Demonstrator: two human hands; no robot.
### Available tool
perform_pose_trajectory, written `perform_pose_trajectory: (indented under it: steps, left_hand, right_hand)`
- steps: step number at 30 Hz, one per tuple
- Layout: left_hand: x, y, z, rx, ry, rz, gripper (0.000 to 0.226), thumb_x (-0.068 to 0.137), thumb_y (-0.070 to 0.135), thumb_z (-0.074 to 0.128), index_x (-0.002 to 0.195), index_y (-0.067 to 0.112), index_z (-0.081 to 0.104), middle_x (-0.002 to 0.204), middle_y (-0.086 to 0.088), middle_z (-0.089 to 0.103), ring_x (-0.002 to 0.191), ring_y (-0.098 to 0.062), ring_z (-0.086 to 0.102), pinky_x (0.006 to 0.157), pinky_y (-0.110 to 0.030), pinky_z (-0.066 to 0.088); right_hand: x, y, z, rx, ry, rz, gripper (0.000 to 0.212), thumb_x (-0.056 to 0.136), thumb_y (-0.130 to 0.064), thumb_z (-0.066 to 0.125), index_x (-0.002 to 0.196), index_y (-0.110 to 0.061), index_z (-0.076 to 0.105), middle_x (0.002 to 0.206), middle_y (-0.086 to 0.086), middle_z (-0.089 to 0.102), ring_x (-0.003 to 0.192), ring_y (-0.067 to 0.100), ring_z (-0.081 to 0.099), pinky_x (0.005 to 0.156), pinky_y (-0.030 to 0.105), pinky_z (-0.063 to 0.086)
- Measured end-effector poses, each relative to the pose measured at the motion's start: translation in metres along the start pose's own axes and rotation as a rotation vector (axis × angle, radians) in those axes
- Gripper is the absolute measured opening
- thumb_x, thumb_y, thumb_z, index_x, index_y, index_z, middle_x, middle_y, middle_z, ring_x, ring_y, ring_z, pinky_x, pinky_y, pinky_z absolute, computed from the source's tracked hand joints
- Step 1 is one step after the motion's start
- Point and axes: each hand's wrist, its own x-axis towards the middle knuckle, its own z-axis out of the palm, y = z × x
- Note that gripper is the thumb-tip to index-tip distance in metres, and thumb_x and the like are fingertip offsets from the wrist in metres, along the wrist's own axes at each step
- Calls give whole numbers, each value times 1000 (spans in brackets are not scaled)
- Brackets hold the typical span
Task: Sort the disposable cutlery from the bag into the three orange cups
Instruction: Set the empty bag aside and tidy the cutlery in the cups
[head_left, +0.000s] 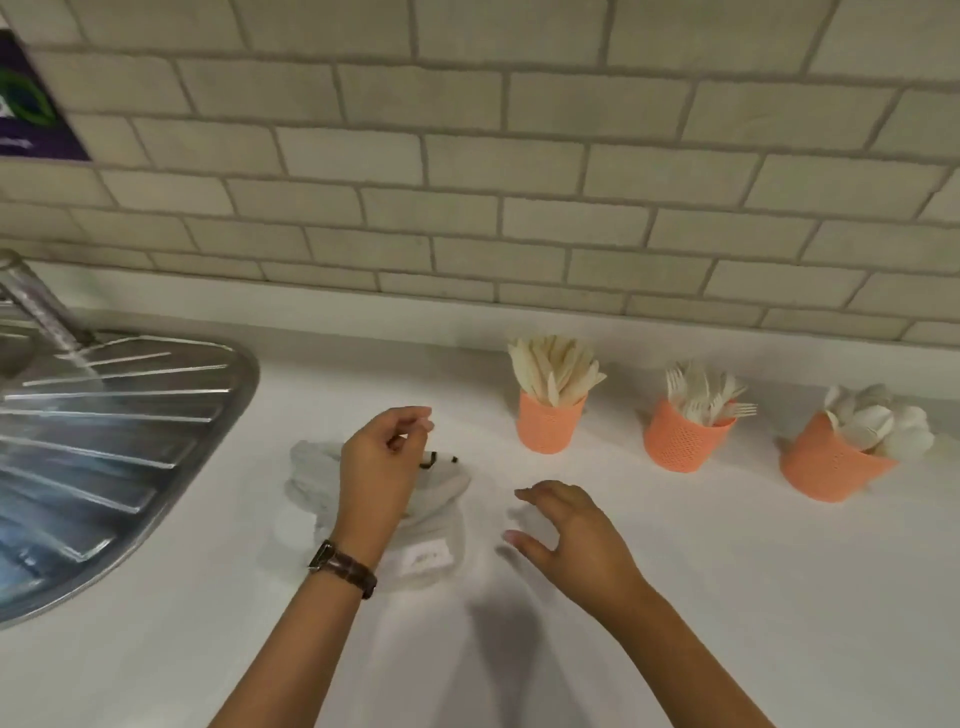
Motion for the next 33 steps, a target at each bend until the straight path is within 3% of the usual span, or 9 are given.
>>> perform_pose_trajectory:
  steps: [4, 7, 10, 14, 19, 24, 26, 29, 33]
  left_hand:
    - [-26, -25, -73, 83, 229, -94, 14, 88, 14, 59, 94, 19, 71, 88, 8, 71, 81, 18, 58, 70, 4, 37]
    - [-41, -35, -112, 105, 340, -141, 14, 90, 14, 57, 94, 19, 70, 85, 9, 70, 79, 19, 57, 68, 6, 35]
    - [-51, -41, -137, 106, 417, -178, 14, 91, 15, 56, 95, 20, 69, 82, 13, 70, 78, 19, 57, 68, 4, 36]
    - [-62, -51, -149, 85, 446, -227, 14, 91, 15, 56, 94, 22, 69, 81, 12, 71, 77, 18, 58, 66, 4, 36]
    - [-70, -62, -145, 34, 417, -267, 16, 91, 15, 56, 93, 24, 68, 80, 10, 71, 78, 18, 58, 66, 3, 37]
    - [-65, -60, -133, 23, 353, -257, 20, 90, 13, 57, 90, 29, 69, 79, 13, 72, 80, 12, 61, 66, 2, 39]
    - [-60, -55, -128, 43, 329, -236, 23, 89, 16, 59, 85, 37, 67, 82, 20, 70, 75, 1, 61, 66, -2, 41]
    - [-42, -47, -118, 153, 213, -138, 20, 88, 23, 61, 86, 42, 64, 99, 19, 64, 79, -7, 57, 72, -15, 45]
    - [-7, -41, -93, 412, 3, -44, 8, 84, 34, 65, 89, 36, 71, 135, -2, 48, 126, -22, 40, 103, -34, 36]
  right_hand:
    - [42, -54, 44, -60, -209, -116, 104, 66, -77, 56, 149, -31, 12, 158, -6, 0, 146, 19, 0, 118, 43, 6]
    - [74, -86, 85, -179, -297, -211, 130, 53, -85, 57, 146, -36, -20, 151, -3, -37, 138, 27, -36, 109, 60, -19]
    - [92, -98, 121, -308, -375, -260, 139, 47, -86, 61, 141, -38, -29, 145, -1, -47, 129, 33, -46, 100, 68, -23]
    - [93, -85, 152, -354, -557, -133, 138, 43, -89, 57, 146, -35, -17, 152, 5, -35, 136, 34, -37, 101, 70, -22]
    - [83, -77, 144, -304, -419, -197, 125, 58, -88, 44, 151, -17, -1, 161, -1, -1, 147, 25, -6, 114, 57, -10]
    - [76, -73, 141, -238, -453, -198, 121, 62, -85, 48, 151, -18, 1, 160, -3, 0, 147, 22, -5, 116, 55, -9]
    - [73, -74, 135, -209, -449, -211, 114, 63, -85, 46, 149, -17, 17, 159, 1, 8, 146, 25, 0, 116, 55, -8]
    - [69, -71, 120, -192, -290, -293, 74, 74, -72, 51, 122, -15, 55, 136, 3, 37, 135, 23, 26, 116, 50, -8]
    - [54, -56, 115, -385, 80, -642, 28, 67, -26, 77, 91, -16, 65, 102, 3, 58, 108, 22, 48, 112, 53, 8]
